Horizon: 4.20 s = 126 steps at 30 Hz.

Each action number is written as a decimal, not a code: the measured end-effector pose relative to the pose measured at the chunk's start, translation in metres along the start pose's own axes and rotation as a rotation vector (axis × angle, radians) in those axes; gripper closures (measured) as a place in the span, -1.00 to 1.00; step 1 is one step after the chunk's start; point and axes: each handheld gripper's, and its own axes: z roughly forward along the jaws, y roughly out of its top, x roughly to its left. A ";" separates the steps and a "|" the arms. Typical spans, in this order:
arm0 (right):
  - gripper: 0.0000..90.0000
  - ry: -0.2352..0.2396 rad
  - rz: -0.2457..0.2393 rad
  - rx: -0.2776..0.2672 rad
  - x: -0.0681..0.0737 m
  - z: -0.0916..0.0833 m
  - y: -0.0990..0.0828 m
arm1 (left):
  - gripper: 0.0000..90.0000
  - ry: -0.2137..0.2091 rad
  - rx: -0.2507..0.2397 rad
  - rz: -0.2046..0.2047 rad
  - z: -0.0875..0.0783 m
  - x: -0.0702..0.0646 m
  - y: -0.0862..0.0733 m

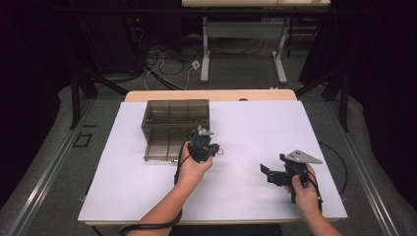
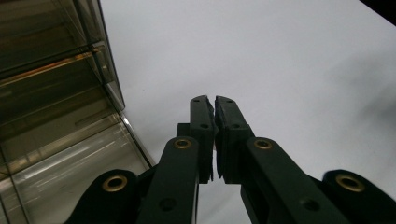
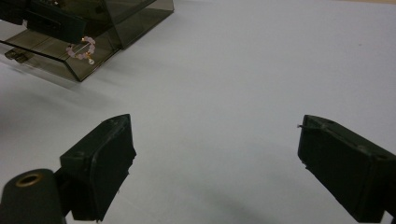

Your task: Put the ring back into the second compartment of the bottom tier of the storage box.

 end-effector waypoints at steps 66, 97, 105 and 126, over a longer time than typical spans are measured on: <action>-0.77 -0.006 0.001 0.012 0.000 0.000 -0.002 | 0.93 0.114 -0.184 -0.198 -0.079 0.083 -0.036; -0.77 -0.003 0.003 0.015 0.000 0.001 -0.002 | 0.93 0.169 -0.133 -0.262 -0.069 0.109 -0.056; -0.77 -0.002 0.002 0.015 0.000 0.001 -0.002 | 0.93 0.167 -0.119 -0.262 -0.064 0.109 -0.058; -0.77 -0.001 0.001 0.015 0.000 0.001 -0.002 | 0.93 0.158 -0.111 -0.264 -0.058 0.108 -0.060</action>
